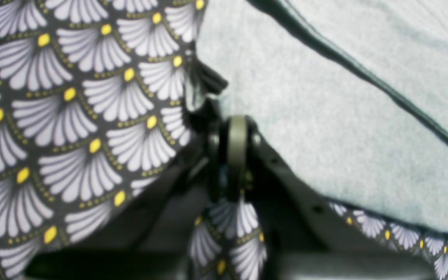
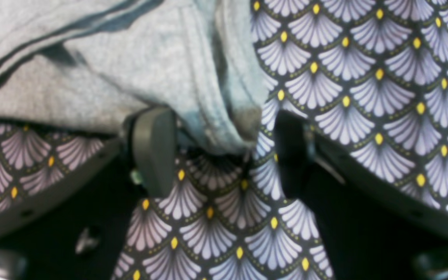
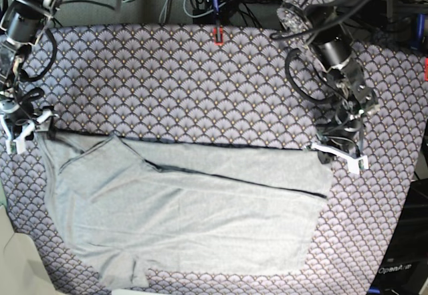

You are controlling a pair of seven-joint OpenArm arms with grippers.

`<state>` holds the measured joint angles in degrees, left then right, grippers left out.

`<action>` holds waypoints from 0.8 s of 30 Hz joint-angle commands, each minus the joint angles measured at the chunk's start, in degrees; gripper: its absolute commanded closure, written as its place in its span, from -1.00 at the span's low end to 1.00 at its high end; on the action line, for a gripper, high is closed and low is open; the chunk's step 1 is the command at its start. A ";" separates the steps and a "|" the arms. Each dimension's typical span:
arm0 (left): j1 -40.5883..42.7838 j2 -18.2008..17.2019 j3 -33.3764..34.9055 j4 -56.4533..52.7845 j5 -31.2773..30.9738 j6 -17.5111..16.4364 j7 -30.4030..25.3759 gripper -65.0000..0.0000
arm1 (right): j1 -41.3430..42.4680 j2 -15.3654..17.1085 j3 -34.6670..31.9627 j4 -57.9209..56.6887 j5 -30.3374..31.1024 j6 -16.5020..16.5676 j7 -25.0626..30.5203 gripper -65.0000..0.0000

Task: Fold the T-shirt properly
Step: 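Release the folded edge and raise both grippers, then pull the folded edge back toward the robot with both grippers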

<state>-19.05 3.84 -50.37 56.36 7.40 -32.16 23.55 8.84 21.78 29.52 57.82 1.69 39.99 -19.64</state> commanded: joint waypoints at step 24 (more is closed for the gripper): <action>0.19 -2.82 0.30 1.97 -0.23 -0.58 2.43 1.00 | -1.50 4.81 -2.40 -2.04 0.72 0.01 1.48 0.99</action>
<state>-18.28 1.98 -50.04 57.32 6.98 -33.30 26.52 6.63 25.23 26.72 54.96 2.68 40.23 -17.87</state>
